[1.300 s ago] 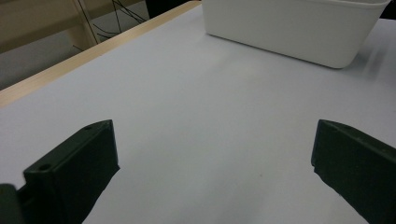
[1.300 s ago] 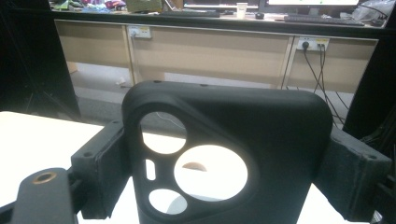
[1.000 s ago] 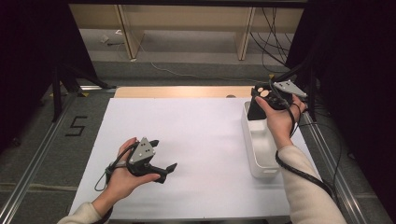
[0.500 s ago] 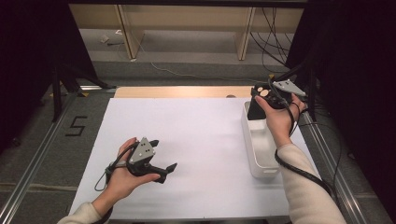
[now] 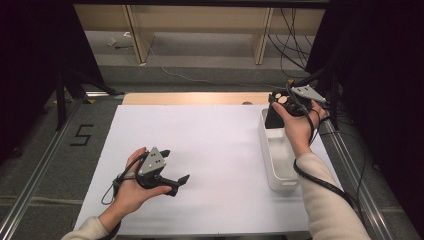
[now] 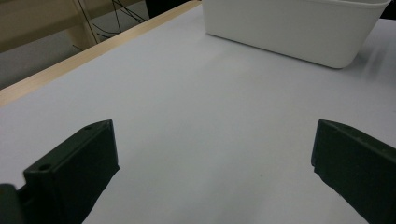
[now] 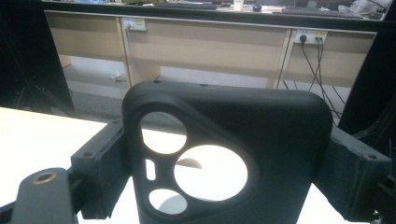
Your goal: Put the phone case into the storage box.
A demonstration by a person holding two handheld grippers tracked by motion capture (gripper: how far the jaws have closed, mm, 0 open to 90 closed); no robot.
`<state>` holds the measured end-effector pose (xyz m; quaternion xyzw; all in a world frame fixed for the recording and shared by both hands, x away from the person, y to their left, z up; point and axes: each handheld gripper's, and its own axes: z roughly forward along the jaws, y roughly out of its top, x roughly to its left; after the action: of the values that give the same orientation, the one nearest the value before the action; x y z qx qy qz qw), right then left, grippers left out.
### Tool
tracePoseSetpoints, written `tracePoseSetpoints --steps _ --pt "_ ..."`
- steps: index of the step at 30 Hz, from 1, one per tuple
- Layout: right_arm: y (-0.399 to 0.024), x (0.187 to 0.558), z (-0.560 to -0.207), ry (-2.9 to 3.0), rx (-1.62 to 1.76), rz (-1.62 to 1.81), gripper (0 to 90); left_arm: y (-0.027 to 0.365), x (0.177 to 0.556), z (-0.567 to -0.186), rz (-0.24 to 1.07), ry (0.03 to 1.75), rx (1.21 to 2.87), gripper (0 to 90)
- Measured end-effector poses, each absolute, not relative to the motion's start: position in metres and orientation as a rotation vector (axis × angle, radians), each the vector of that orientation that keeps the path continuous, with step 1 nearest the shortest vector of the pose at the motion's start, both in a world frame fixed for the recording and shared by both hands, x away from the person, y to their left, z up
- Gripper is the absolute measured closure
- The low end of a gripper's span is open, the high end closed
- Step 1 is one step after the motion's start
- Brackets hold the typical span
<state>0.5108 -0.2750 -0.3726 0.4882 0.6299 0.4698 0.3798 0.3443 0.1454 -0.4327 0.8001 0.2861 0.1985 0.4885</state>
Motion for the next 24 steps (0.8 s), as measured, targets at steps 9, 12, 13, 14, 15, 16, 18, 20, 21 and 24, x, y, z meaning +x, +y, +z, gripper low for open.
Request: tracePoseSetpoints --steps 9,12,13,14,15,16,18,20,21,24 --pt "-0.2761 0.5139 -0.3749 1.614 1.252 1.186 15.5 0.1454 0.3444 -0.4326 0.482 0.696 1.943 0.1" --pt "-0.2766 0.5151 -0.3763 1.614 1.252 1.183 15.5 0.1455 0.3445 -0.4328 0.482 0.696 1.944 0.1" --pt "-0.2765 0.5153 -0.3766 1.616 1.253 1.181 15.5 0.1456 0.3445 -0.4327 0.482 0.695 1.945 0.1" --pt "-0.2762 0.5157 -0.3769 1.618 1.253 1.181 15.5 0.1456 0.3445 -0.4327 0.482 0.696 1.945 0.1" --pt "-0.276 0.5161 -0.3772 1.618 1.25 1.179 15.5 0.1454 0.3444 -0.4328 0.481 0.698 1.943 0.0" --pt "-0.2759 0.5162 -0.3772 1.62 1.251 1.176 15.5 0.1456 0.3446 -0.4327 0.482 0.694 1.946 0.1" --pt "-0.2755 0.5169 -0.3772 1.623 1.252 1.174 15.5 0.1456 0.3446 -0.4328 0.482 0.695 1.946 0.0" --pt "-0.2751 0.5179 -0.3775 1.624 1.248 1.173 15.5 0.1455 0.3445 -0.4329 0.481 0.696 1.945 0.1" --pt "-0.275 0.5185 -0.3777 1.626 1.245 1.169 15.5 0.1456 0.3446 -0.4329 0.481 0.694 1.946 0.1" --pt "-0.2744 0.52 -0.3787 1.628 1.244 1.165 15.5 0.1456 0.3446 -0.4328 0.48 0.697 1.943 0.1"
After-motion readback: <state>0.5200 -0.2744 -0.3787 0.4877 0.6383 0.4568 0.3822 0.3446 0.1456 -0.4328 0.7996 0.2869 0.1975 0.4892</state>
